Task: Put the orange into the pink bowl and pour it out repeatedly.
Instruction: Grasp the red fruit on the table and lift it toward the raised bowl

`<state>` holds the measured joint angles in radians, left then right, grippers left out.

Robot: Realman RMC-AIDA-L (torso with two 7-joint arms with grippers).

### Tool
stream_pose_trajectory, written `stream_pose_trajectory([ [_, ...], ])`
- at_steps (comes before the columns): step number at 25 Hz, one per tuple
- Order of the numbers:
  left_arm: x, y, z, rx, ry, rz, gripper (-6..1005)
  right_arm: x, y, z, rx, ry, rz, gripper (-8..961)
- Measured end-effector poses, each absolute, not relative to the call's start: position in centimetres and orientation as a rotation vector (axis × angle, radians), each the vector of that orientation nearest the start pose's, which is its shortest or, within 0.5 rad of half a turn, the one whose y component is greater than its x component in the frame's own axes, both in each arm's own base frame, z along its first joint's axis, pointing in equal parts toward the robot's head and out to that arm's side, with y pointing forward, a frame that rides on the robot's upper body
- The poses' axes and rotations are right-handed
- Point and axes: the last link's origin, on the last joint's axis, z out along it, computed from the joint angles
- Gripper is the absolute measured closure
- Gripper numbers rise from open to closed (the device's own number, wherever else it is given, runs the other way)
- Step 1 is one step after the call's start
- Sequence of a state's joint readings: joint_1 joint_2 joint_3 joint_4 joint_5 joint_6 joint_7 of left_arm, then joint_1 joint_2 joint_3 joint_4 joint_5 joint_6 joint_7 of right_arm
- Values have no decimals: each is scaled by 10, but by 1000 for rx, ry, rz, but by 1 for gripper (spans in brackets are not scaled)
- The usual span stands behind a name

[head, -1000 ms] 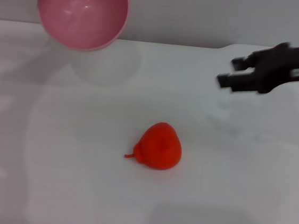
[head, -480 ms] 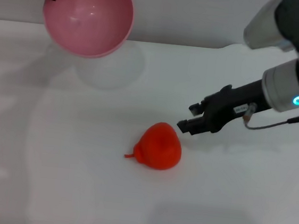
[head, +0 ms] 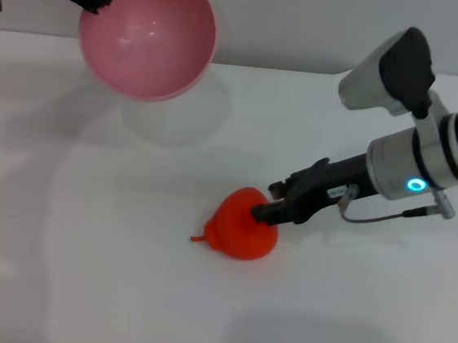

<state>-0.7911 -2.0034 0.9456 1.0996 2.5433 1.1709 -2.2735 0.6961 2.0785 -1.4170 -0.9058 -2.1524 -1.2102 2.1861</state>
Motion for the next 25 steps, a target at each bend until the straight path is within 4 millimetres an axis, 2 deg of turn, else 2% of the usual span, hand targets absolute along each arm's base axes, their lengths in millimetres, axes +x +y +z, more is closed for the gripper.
stream_pose_trajectory([
  [6,-172,457,78,-2316,-708,6,956,184,372,-81,-2841,840,-56,411],
  [12,-170,456,74,-2324,-707,4,956,203,372,-95,-2775,911,-67,410],
  [17,-167,456,69,-2336,-693,12,956,203,371,-97,-2775,906,-44,409],
  [25,-164,455,66,-2348,-682,17,955,200,370,-99,-2789,879,-31,517],
])
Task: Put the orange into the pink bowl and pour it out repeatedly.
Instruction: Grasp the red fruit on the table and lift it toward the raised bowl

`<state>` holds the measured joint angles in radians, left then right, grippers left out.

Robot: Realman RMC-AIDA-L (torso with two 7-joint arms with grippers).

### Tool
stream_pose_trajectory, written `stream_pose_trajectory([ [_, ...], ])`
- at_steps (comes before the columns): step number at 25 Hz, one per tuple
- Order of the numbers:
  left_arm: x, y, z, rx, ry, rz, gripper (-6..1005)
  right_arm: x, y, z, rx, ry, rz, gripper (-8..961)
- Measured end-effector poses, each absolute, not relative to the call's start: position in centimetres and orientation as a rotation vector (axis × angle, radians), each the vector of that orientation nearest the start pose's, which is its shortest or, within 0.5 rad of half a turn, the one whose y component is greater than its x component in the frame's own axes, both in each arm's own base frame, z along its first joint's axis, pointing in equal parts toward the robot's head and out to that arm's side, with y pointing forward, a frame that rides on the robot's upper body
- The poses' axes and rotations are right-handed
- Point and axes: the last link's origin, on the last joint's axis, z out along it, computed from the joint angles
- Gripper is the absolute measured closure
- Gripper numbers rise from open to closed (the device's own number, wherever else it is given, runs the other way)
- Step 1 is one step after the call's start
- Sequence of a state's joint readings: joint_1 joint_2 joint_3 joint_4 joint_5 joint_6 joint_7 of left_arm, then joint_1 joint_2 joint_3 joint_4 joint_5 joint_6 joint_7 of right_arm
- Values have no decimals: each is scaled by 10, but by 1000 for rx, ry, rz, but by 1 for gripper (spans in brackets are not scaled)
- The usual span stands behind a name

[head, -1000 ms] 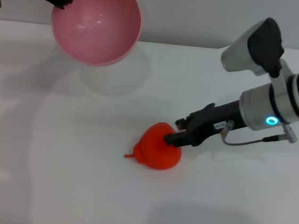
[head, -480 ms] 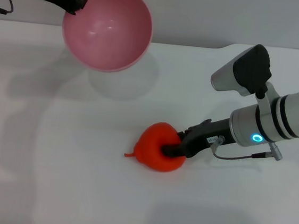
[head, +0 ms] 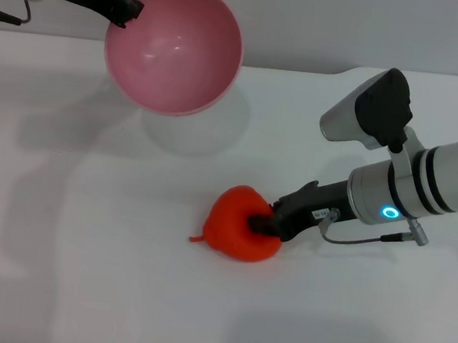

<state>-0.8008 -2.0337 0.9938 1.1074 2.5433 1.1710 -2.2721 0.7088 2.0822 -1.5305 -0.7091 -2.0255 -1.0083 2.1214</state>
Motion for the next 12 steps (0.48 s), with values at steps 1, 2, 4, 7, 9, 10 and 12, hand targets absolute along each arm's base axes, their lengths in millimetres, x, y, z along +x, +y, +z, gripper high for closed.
stream_pose_trajectory([
  [1,-164,455,65,-2348,-683,17,955,200,370,-99,-2790,879,-31,530],
  [2,-164,455,65,-2348,-684,16,955,199,370,-98,-2792,876,-30,544],
  [4,-164,455,65,-2348,-686,16,955,198,370,-98,-2792,869,-24,652],
  [7,-164,456,67,-2345,-683,15,955,201,372,-90,-2758,876,13,765],
  [9,-164,456,70,-2337,-681,14,956,207,374,-77,-2697,888,73,782],
  [10,-165,456,72,-2331,-682,13,956,211,375,-68,-2657,896,108,791],
  [12,-167,456,74,-2325,-687,13,956,218,377,-43,-2564,902,198,808],
])
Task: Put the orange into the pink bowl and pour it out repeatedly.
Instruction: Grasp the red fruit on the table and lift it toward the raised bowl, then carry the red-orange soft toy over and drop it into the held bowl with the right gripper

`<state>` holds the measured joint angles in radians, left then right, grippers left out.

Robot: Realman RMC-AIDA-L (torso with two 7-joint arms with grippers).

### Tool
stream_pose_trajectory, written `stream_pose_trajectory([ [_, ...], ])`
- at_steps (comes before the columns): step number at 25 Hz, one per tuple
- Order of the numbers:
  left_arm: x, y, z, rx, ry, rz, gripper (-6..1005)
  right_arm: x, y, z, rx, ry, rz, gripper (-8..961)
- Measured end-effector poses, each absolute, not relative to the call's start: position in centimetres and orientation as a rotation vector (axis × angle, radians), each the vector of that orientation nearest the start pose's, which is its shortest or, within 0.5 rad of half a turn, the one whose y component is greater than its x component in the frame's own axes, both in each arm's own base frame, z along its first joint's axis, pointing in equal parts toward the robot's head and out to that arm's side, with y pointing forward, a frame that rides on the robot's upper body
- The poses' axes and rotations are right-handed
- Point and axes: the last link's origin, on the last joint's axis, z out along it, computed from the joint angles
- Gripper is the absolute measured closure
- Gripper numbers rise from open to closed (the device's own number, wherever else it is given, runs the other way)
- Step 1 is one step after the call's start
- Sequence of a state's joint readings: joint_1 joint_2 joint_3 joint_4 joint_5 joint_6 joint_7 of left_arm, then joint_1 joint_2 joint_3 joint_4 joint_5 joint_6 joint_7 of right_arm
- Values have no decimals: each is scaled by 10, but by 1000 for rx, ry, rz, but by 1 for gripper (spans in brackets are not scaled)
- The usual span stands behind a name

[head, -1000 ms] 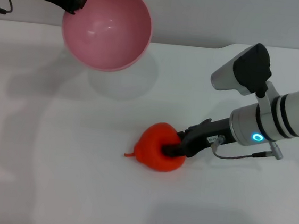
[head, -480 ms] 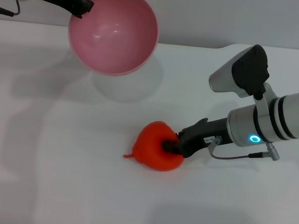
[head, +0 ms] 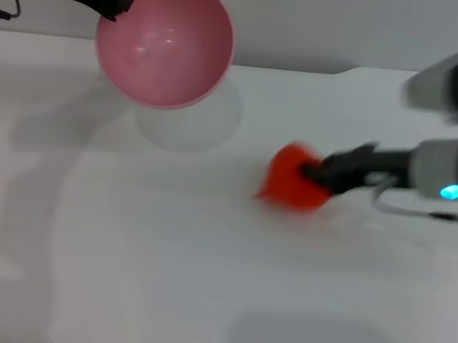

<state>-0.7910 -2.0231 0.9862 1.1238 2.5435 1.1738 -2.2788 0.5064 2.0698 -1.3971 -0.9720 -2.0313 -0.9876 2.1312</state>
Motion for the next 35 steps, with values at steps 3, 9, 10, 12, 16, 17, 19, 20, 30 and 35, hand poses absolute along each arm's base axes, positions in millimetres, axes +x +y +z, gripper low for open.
stream_pose_trajectory([
  [3,-169,456,76,-2318,-687,14,956,224,374,-10,-2458,879,280,834],
  [9,-169,456,76,-2320,-680,16,955,210,369,44,-2319,730,371,862],
  [10,-168,456,76,-2323,-678,18,955,204,368,52,-2305,696,385,866],
  [12,-166,455,73,-2333,-673,20,956,188,366,68,-2295,615,409,874],
  [16,-163,452,65,-2355,-668,26,956,151,356,97,-2306,431,436,888],
  [17,-163,451,62,-2362,-669,27,956,142,353,102,-2310,386,444,890],
  [19,-162,450,58,-2375,-667,32,955,119,346,108,-2323,285,468,895],
  [20,-161,449,55,-2384,-664,37,955,110,344,107,-2336,248,479,897],
  [30,-144,441,31,-2477,-616,43,955,64,343,55,-2527,81,490,878],
  [35,-138,441,28,-2493,-604,31,955,69,349,30,-2557,79,440,869],
])
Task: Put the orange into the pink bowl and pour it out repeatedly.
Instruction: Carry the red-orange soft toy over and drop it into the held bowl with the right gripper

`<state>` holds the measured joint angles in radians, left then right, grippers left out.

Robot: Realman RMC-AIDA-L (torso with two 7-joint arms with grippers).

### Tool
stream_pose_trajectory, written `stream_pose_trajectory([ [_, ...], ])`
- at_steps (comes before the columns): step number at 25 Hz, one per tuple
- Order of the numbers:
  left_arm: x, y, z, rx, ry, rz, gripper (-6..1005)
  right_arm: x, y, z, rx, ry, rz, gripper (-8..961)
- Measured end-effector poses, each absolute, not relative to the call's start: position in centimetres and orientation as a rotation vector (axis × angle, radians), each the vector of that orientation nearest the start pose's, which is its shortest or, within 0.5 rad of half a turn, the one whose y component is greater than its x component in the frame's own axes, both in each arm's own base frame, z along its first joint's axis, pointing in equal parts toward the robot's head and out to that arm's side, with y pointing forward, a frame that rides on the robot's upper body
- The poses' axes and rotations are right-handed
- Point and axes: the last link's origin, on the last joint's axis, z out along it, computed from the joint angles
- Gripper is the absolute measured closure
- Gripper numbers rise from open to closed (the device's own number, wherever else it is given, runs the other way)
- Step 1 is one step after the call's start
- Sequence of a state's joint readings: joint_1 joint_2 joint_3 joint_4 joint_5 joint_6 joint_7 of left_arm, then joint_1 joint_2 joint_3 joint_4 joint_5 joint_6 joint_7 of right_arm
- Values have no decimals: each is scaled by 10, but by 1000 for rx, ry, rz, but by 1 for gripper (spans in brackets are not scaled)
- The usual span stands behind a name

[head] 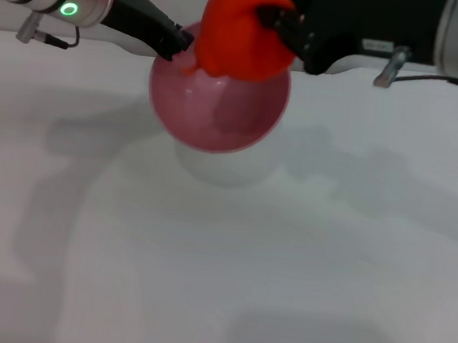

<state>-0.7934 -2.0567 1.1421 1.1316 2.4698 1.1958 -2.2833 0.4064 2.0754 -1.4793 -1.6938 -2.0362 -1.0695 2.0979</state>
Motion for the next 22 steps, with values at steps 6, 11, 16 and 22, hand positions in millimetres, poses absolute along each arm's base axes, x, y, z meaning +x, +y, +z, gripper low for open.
stream_pose_trajectory([
  [6,-133,439,26,-2511,-578,36,955,78,359,21,-2555,133,425,857],
  [11,-132,438,25,-2519,-578,35,955,84,365,18,-2535,169,425,848],
  [16,-131,437,24,-2524,-578,29,955,85,365,20,-2528,175,426,805],
  [22,-132,437,24,-2524,-577,24,955,95,367,34,-2442,167,470,523],
])
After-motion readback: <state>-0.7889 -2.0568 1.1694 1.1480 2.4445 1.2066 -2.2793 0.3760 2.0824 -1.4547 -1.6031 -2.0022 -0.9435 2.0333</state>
